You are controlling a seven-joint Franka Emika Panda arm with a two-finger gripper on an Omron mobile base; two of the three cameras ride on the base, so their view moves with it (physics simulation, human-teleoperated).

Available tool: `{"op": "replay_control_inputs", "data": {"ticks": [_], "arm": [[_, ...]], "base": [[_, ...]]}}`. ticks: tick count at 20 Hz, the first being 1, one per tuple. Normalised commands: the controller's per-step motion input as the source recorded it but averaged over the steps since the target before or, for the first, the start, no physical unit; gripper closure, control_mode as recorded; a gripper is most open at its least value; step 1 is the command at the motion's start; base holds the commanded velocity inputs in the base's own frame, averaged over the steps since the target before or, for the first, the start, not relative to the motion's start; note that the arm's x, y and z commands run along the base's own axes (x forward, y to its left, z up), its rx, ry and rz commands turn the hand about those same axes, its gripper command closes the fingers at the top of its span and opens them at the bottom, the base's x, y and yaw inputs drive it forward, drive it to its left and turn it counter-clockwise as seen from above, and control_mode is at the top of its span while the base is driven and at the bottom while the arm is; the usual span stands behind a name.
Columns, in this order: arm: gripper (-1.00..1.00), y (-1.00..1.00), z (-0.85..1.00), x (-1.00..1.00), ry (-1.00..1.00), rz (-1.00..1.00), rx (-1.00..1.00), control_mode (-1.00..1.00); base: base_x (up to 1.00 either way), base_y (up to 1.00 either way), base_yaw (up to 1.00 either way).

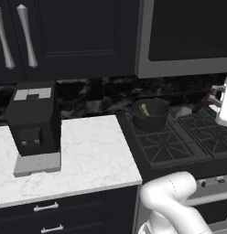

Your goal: Put the garlic and cucumber in the pot. Retrieve the spatula and lightly stir the vegetables in the pot.

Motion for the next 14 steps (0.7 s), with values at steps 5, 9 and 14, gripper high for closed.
{"op": "replay_control_inputs", "data": {"ticks": [5,9,14], "arm": [[1.0,-0.93,-0.51,0.23,0.0,-0.04,0.53,-1.0],[1.0,-0.49,-0.42,0.48,-0.04,0.0,0.38,-1.0],[1.0,-0.25,-0.16,0.86,-0.07,0.0,0.28,-1.0]], "base": [[0.0,0.0,0.0],[0.0,0.0,0.0],[0.0,0.0,0.0]]}}
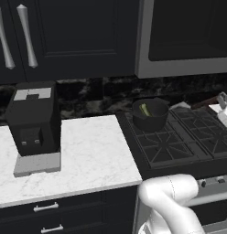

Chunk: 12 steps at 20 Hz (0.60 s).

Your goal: Put the garlic and cucumber in the pot. Retrieve the spatula and lightly stir the vegetables in the pot.

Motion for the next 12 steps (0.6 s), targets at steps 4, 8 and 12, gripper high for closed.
{"op": "replay_control_inputs", "data": {"ticks": [4,8,12], "arm": [[1.0,-0.33,-0.28,0.86,-0.01,-0.01,0.22,-1.0],[1.0,-0.39,-0.58,0.7,0.05,-0.05,0.14,-1.0],[1.0,-0.28,-0.5,0.68,0.1,-0.07,0.06,-1.0]], "base": [[0.0,0.0,0.0],[0.0,0.0,0.0],[0.0,0.0,0.0]]}}
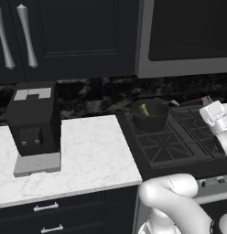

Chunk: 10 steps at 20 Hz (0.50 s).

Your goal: Put the garlic and cucumber in the pot. Retrieve the spatula and lightly stir the vegetables in the pot.

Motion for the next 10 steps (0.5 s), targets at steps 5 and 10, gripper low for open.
{"op": "replay_control_inputs", "data": {"ticks": [5,10], "arm": [[1.0,-0.05,-0.17,0.72,0.12,-0.08,0.04,-1.0],[1.0,0.0,-0.11,0.75,0.24,-0.06,0.03,-1.0]], "base": [[0.0,0.0,0.0],[0.0,0.0,0.0]]}}
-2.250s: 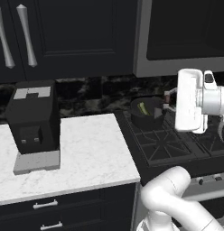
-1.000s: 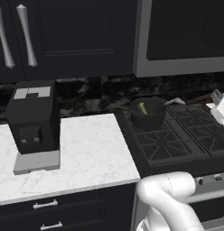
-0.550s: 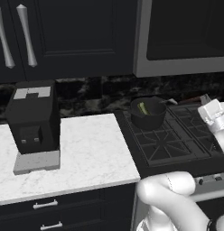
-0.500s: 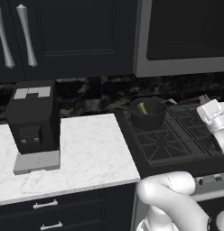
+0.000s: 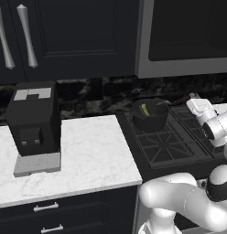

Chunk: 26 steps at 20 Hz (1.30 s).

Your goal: Put the garlic and cucumber in the pot. Retrieve the spatula and lightly stir the vegetables in the pot.

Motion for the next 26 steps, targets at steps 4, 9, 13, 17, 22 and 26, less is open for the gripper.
{"op": "replay_control_inputs", "data": {"ticks": [4,9,13,17,22,26], "arm": [[1.0,0.0,-0.26,0.71,0.29,-0.04,0.02,-1.0],[1.0,0.0,-0.3,0.63,0.26,-0.03,0.02,-1.0],[1.0,0.0,-0.29,0.58,0.19,-0.02,0.02,-1.0],[1.0,0.0,-0.23,0.6,0.16,-0.01,0.03,-1.0],[1.0,0.0,-0.13,0.61,0.11,-0.01,0.02,-1.0],[1.0,0.0,-0.09,0.65,0.06,-0.01,0.0,-1.0]], "base": [[0.0,0.0,0.0],[0.0,0.0,0.0],[0.0,0.0,0.0],[0.0,0.0,0.0],[0.0,0.0,0.0],[0.0,0.0,0.0]]}}
